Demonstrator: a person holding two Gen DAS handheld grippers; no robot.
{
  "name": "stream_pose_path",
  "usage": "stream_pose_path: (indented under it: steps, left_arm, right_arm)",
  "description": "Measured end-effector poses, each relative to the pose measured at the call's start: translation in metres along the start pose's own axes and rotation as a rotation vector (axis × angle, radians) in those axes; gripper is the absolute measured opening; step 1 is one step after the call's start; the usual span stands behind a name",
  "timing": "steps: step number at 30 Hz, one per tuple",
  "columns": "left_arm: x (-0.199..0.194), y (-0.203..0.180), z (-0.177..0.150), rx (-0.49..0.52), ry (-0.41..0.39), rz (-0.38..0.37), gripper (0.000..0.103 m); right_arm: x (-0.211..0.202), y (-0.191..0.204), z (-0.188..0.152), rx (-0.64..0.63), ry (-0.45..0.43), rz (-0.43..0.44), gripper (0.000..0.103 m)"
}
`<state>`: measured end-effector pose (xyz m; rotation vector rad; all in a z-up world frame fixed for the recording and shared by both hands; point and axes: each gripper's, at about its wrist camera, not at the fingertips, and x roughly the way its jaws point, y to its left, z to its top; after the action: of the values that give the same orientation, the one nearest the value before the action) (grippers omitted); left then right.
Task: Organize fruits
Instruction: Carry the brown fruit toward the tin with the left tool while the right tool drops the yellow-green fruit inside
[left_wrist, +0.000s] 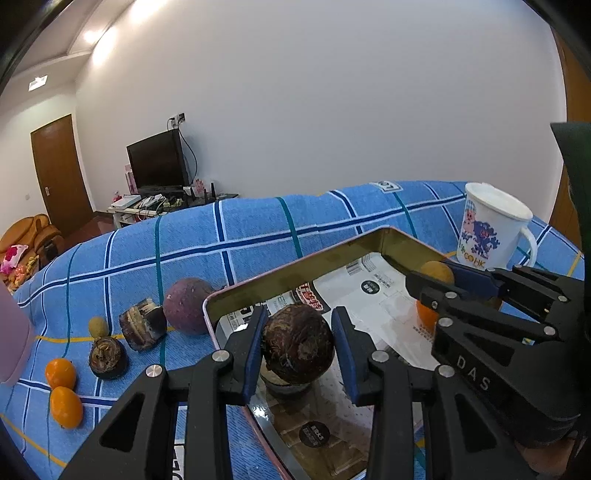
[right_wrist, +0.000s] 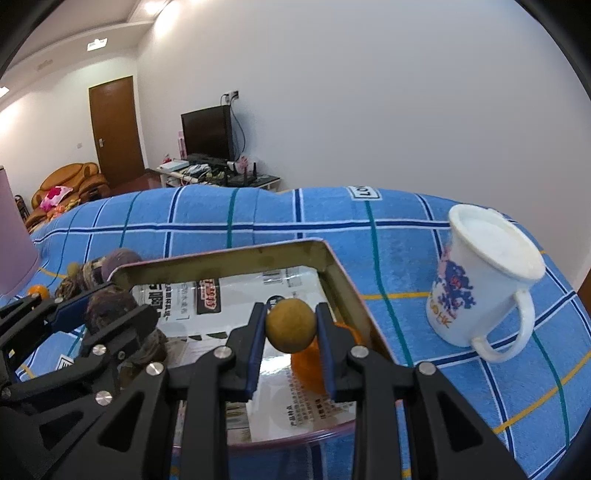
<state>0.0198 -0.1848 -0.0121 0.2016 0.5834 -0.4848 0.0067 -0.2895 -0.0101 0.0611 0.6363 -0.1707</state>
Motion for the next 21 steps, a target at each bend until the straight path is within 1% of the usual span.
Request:
stream_pose_path:
  steps: [6,13,15,17,18,19,20,21]
  left_arm:
    - [0.0041,-0.0015,0.0001,0.009,0.02,0.005,0.038]
    - [0.0039,-0.0022,-0.0003,0.017,0.02,0.017,0.038]
    - [0.0041,-0.0013,-0.0004,0.013,0.019,0.024,0.038]
    - [0.0045,0.0002,-0.0005,0.003,0.018,0.031,0.038]
    - [0.0046,0.0018,-0.0006,-0.005,0.019,0.033,0.038]
    - [0.0045,0.003,-0.001,-0.012,0.019,0.037,0.039]
    - [0.0042,0.0036,-0.0011,-0.016,0.019,0.042,0.04]
    - [0.0028,0.0047,-0.0013,-0.022,0.014,0.05,0.041]
  right_arm:
    - [0.0044,0.0004,-0.0013,0.006,0.025,0.021,0.03]
    - [0.0064,0.0014,-0.0007,0.008,0.034,0.04,0.032]
    - [0.0059,0.0,-0.0007,0.017,0.031,0.043,0.036]
    - [0.0038,-0.0027,-0.0007,0.029,0.023,0.041,0.044]
    - [0.0024,-0.0041,-0.0009,0.036,0.017,0.042,0.046]
    - [0.0013,-0.0054,-0.001,0.044,0.012,0.04,0.052]
    - [0.0014,-0.0063,-0.0012,0.051,0.012,0.028,0.06]
    - [0.0012,-0.0079,-0.0012,0.06,0.014,0.018,0.063]
